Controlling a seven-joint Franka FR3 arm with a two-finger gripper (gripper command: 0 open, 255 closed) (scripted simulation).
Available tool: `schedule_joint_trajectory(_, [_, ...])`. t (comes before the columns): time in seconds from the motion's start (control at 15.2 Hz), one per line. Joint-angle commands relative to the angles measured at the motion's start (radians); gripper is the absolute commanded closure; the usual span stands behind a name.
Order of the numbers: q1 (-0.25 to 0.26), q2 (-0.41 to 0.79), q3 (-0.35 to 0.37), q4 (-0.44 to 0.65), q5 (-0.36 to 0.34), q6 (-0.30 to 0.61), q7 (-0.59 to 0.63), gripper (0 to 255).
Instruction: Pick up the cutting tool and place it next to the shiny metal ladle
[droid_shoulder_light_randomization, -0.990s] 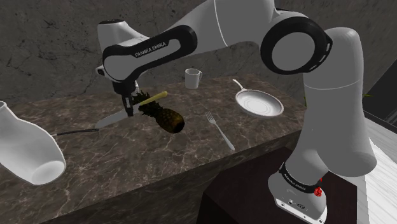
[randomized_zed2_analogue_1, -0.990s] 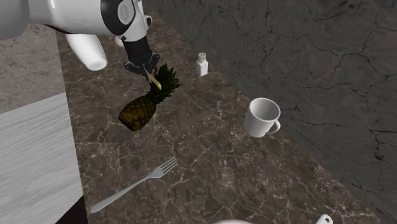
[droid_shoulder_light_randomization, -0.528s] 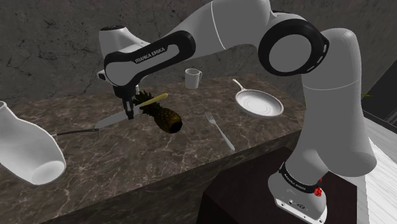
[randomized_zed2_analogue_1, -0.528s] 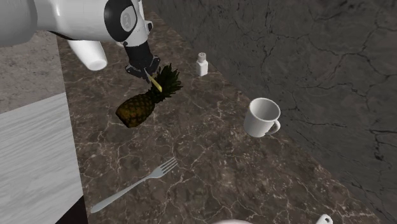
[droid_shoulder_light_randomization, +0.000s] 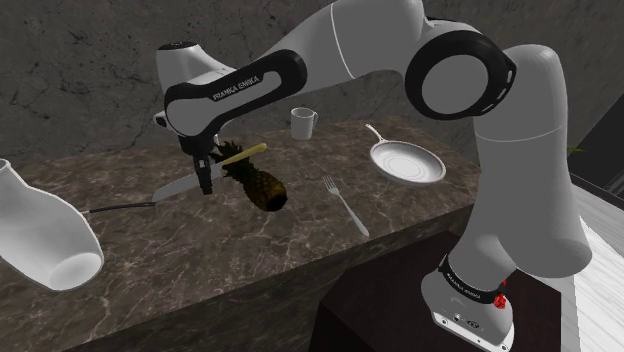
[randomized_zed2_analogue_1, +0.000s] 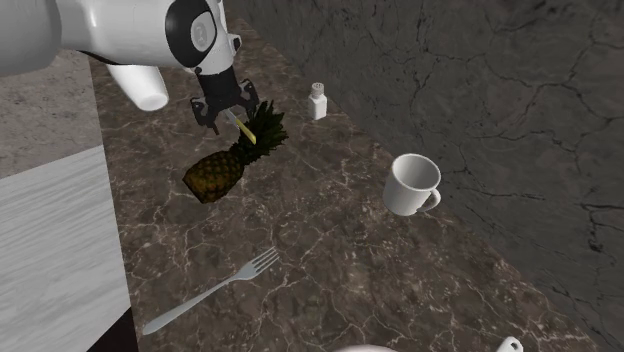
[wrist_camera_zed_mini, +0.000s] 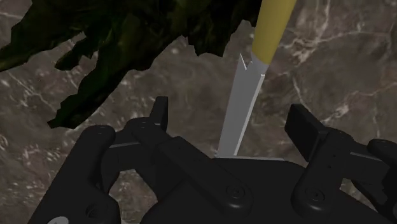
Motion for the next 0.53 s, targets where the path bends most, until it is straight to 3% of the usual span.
schedule_joint_trajectory(0.0, [0.001,-0.015,0.0,0.011,-0.001,-0.026,0.0,0])
schedule_joint_trajectory(0.2, [0.001,-0.048,-0.001,0.055,-0.001,-0.103,0.001,0])
schedule_joint_trajectory(0.46, [0.002,-0.048,-0.001,0.055,-0.001,-0.103,0.001,0])
